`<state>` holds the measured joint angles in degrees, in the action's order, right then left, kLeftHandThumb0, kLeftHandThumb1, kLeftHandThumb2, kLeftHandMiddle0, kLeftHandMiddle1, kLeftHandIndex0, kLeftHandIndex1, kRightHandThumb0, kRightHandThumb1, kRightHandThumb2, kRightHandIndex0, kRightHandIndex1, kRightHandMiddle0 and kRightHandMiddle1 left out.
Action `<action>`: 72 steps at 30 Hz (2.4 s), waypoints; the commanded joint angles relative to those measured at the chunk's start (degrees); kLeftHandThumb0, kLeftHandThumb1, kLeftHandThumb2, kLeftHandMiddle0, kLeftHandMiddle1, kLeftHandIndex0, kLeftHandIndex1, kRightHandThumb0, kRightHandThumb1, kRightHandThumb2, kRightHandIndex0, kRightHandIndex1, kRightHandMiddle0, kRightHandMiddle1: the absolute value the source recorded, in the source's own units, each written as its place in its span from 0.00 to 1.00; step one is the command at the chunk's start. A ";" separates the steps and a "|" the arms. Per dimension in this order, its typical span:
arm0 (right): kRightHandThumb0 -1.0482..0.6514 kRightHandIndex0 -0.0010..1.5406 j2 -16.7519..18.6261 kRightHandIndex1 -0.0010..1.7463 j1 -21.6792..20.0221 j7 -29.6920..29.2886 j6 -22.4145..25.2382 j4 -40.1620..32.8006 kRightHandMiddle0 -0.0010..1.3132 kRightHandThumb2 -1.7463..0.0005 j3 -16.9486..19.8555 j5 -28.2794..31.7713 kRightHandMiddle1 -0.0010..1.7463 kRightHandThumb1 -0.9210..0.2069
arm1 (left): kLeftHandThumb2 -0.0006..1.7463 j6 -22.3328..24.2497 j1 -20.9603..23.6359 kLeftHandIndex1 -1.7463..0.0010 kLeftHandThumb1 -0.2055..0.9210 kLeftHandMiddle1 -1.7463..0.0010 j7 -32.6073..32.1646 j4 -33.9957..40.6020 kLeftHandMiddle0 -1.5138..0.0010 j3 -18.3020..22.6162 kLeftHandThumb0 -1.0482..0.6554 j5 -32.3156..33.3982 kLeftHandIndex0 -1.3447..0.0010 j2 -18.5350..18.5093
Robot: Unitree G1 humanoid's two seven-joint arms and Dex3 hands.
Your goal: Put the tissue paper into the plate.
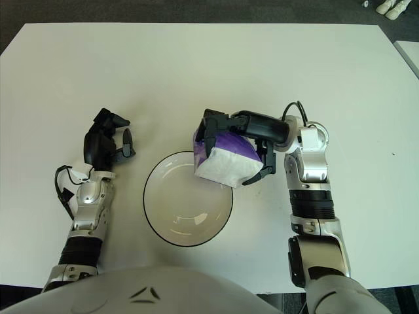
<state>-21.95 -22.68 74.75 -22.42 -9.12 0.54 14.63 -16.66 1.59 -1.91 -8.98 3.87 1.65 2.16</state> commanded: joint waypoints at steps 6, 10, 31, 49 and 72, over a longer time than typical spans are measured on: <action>0.62 0.60 -4.09 0.95 1.36 -5.78 -11.12 -6.91 0.51 0.01 -4.95 -7.89 1.00 0.88 | 0.73 3.70 -4.52 0.00 0.50 0.00 -1.00 -4.66 0.33 0.17 0.34 -0.62 0.57 0.22; 0.62 0.60 -4.92 0.96 0.93 -8.39 -16.04 -5.19 0.51 0.01 -6.08 -8.62 1.00 0.88 | 0.73 4.30 -4.48 0.00 0.50 0.00 -1.25 -4.43 0.33 0.25 0.34 -0.48 0.57 0.38; 0.61 0.50 -5.06 1.00 0.07 -22.67 -28.65 -2.31 0.56 0.03 -9.45 -15.09 0.98 0.83 | 0.73 2.37 -4.32 0.00 0.50 0.00 -0.18 -5.42 0.33 -0.14 0.34 -0.04 0.57 -0.02; 0.61 0.53 -2.87 1.00 4.49 -36.12 -18.50 -11.45 0.52 0.09 -9.07 -24.62 0.90 0.78 | 0.75 0.95 -3.70 0.00 0.47 0.00 0.58 -7.15 0.30 -0.20 0.34 0.24 0.55 -0.33; 0.16 0.00 -7.63 0.09 7.03 -39.32 -16.90 -16.39 0.00 0.45 -9.69 -30.18 0.14 0.00 | 0.76 -4.73 -1.54 0.00 0.46 0.00 1.21 -13.15 0.31 0.49 0.33 0.48 0.54 -0.35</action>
<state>-28.88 -15.56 37.26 -36.48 -25.73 -8.95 -14.34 -20.64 4.54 -1.46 -13.50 4.11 2.12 1.83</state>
